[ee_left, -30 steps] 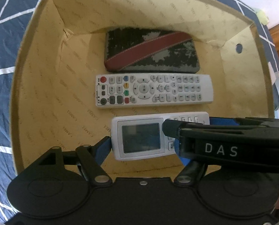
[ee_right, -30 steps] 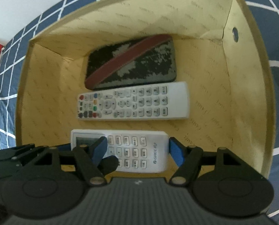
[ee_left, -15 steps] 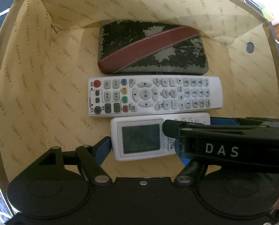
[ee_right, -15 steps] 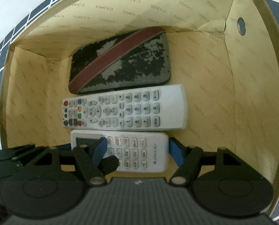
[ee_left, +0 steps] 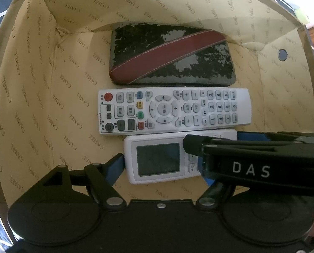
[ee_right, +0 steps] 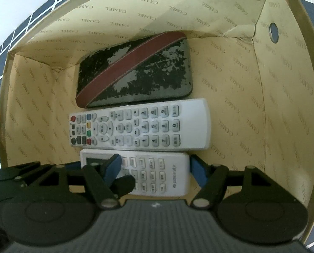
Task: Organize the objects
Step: 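Lower the air-conditioner remote into the box beside the TV remote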
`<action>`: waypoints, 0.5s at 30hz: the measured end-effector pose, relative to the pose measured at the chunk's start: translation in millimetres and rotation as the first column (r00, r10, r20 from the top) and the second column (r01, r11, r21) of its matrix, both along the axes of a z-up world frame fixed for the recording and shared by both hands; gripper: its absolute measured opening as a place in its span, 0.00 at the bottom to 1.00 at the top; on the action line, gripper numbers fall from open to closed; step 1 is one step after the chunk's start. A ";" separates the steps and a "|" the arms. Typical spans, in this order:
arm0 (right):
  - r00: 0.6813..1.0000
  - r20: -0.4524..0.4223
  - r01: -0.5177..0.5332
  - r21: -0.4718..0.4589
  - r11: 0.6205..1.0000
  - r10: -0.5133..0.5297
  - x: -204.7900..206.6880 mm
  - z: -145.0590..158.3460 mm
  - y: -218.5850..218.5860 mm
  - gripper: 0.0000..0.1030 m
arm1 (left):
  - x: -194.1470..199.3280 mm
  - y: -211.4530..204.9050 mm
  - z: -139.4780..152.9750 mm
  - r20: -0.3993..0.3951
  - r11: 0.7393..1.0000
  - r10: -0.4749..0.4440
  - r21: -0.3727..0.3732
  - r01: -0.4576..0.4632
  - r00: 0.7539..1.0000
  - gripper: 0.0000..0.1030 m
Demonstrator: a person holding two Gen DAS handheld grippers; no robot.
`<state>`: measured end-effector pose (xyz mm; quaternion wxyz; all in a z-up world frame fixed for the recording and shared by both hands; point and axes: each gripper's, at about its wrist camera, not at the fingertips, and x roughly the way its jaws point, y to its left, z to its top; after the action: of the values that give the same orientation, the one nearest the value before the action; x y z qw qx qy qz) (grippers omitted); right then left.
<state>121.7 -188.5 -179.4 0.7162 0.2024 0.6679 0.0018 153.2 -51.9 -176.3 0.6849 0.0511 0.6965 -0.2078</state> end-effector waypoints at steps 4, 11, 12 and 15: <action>1.000 0.020 0.008 -0.003 1.000 -0.008 -5.3 2.3 -7.5 0.69 | -2.8 1.6 5.3 0.022 1.000 0.010 -0.005 -0.010 1.000 0.73; 0.996 0.084 0.009 -0.017 1.000 -0.007 -10.5 27.4 -2.8 0.70 | -10.1 10.9 30.4 0.075 0.999 0.034 -0.022 -0.032 0.997 0.73; 0.995 0.097 0.010 -0.020 1.000 -0.008 -12.9 32.6 -2.2 0.70 | -10.9 11.7 35.6 0.083 0.999 0.037 -0.026 -0.035 0.996 0.73; 0.991 0.132 0.006 -0.022 1.000 -0.003 -21.9 50.6 -8.3 0.70 | -17.3 14.4 50.6 0.116 0.999 0.037 -0.031 -0.033 0.993 0.77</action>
<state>99.8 -196.8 -128.9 0.7611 0.1953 0.6185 0.0063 135.9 -37.5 -125.7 0.7285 0.0410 0.6532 -0.2024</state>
